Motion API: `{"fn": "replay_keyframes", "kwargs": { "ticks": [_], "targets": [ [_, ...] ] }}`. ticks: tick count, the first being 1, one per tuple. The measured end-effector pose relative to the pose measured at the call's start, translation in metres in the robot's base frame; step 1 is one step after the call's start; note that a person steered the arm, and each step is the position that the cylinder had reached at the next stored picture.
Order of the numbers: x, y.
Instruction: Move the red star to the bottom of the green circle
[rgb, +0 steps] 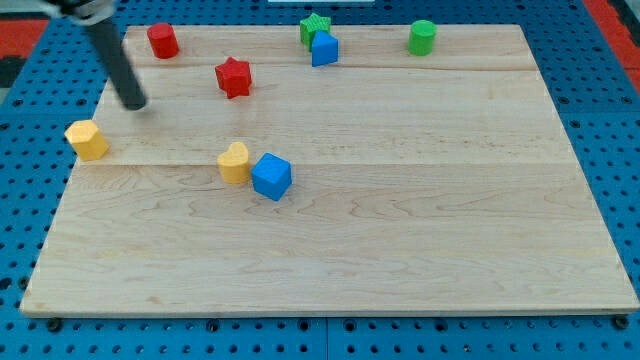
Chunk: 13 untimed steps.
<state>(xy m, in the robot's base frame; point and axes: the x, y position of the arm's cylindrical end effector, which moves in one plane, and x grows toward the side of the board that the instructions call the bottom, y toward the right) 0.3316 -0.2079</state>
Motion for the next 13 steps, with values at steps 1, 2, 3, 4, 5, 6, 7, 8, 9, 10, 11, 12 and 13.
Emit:
{"fn": "replay_keyframes", "kwargs": {
  "ticks": [1, 2, 3, 4, 5, 6, 7, 8, 9, 10, 11, 12, 13],
  "targets": [
    [-0.026, 0.024],
    [-0.044, 0.096],
    [-0.032, 0.172],
    [-0.015, 0.239],
    [0.012, 0.270],
    [0.032, 0.265],
    [0.042, 0.314],
    [0.043, 0.273],
    [0.044, 0.212],
    [0.049, 0.163],
    [0.049, 0.113],
    [0.049, 0.071],
    [0.049, 0.030]
  ]
}}
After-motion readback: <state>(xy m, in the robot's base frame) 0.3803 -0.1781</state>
